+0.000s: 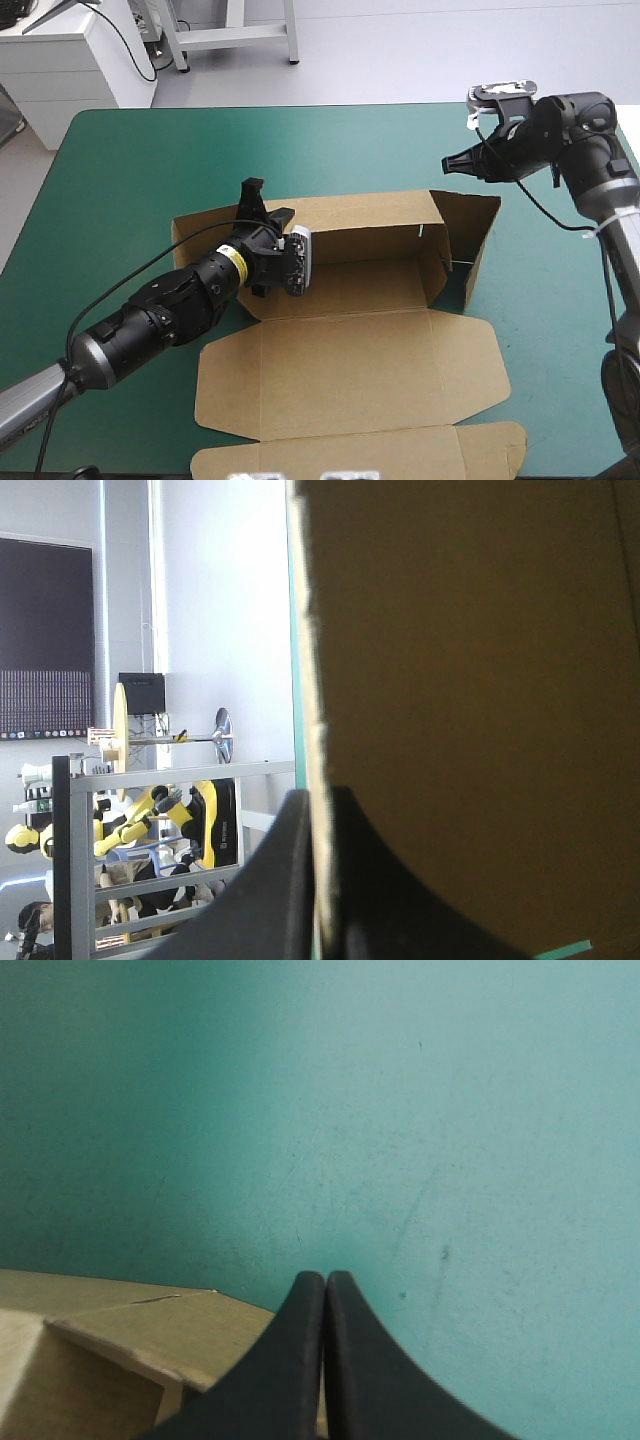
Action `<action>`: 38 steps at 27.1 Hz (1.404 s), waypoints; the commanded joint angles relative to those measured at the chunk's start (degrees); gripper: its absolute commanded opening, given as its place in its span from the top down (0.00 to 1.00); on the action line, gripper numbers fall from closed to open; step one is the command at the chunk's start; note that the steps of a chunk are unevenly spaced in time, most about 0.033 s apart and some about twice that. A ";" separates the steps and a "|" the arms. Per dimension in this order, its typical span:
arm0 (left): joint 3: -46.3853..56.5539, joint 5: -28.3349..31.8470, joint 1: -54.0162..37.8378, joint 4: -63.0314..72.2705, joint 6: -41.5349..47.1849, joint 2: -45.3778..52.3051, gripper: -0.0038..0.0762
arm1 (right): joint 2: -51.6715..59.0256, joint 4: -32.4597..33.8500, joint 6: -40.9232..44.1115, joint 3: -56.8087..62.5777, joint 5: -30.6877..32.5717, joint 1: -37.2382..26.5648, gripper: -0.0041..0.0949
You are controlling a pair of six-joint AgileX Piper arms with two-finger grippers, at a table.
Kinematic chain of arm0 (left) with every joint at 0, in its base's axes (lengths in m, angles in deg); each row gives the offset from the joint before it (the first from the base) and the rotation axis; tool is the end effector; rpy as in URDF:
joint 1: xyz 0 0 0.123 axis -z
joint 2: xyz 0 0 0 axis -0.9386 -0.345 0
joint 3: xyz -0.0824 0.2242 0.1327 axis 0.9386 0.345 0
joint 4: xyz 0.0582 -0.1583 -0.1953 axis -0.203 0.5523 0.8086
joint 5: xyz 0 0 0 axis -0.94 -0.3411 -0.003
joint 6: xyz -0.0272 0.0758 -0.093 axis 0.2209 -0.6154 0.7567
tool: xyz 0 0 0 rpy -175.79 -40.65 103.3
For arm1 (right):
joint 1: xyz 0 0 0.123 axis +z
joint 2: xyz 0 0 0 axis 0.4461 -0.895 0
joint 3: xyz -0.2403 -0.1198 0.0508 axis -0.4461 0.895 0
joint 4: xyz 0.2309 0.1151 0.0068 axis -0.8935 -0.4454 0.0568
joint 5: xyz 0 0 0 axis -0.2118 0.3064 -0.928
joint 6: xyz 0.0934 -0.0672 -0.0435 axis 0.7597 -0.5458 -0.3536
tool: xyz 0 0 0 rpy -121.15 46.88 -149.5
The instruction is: Fold the box
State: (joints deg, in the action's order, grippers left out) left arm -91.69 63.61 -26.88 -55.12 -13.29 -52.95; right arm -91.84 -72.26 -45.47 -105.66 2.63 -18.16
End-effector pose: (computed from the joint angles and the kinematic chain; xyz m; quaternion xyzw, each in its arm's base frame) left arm 0.2553 -0.2057 0.2999 0.6758 0.4836 0.2197 0.5110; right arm 0.3737 0.0624 0.3575 -0.0766 0.9500 0.0520 0.2983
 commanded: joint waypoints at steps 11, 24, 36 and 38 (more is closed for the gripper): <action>-1.50 -1.98 0.24 -0.68 0.87 1.59 0.96 | -3.13 -5.08 -6.27 -1.93 5.86 -1.19 0.98; -1.50 -4.70 0.24 -0.67 1.73 -0.28 0.96 | 0.66 -10.70 -11.32 6.51 5.86 -1.19 0.98; -1.50 -2.15 0.24 -0.54 1.73 -0.69 0.96 | 15.51 -19.61 -25.36 27.07 -12.79 -1.19 0.98; -1.50 -2.15 0.24 -0.54 1.73 -0.69 0.96 | 18.19 -22.23 -30.51 32.01 -18.52 -1.19 0.98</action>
State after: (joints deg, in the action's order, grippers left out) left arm -91.99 61.04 -26.84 -56.04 -12.04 -54.33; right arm -79.26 -89.70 -68.82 -77.89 -6.86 -18.91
